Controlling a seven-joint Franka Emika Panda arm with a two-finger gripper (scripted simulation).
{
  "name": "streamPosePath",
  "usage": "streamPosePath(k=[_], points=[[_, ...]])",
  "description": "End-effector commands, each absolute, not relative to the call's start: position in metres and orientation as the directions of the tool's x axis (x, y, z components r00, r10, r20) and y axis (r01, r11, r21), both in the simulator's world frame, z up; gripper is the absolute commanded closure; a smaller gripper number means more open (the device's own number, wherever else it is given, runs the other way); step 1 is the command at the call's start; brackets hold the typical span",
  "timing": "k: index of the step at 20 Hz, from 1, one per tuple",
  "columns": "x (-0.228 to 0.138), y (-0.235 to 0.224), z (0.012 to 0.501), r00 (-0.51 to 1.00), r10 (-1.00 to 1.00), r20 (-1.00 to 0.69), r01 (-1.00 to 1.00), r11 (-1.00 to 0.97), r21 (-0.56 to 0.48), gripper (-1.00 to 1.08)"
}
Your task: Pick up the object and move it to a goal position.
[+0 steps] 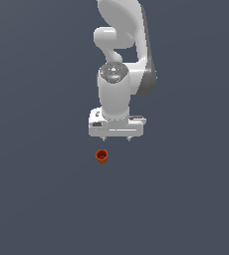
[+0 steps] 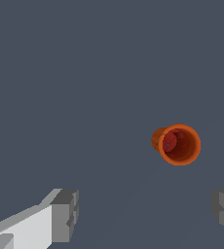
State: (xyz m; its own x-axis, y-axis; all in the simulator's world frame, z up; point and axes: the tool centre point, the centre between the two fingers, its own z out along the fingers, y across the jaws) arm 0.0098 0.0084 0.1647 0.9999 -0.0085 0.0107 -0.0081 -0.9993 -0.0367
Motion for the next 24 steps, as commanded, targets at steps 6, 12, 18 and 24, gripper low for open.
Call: streamPosePath(k=[6,12,18,24], points=[[0.018,0.022,0.180,0.999,0.019,0.042,0.021,-0.999,-0.037,-0.92],[0.024,0.035,0.195,0.997,0.041,0.069,0.044,-0.998,-0.037,-0.92],[0.025,0.031,0.190,0.996,0.066,0.066,0.068,-0.997,-0.033,-0.92],[0.026,0.022,0.180,0.989,0.133,0.061,0.135,-0.991,-0.023,-0.92]])
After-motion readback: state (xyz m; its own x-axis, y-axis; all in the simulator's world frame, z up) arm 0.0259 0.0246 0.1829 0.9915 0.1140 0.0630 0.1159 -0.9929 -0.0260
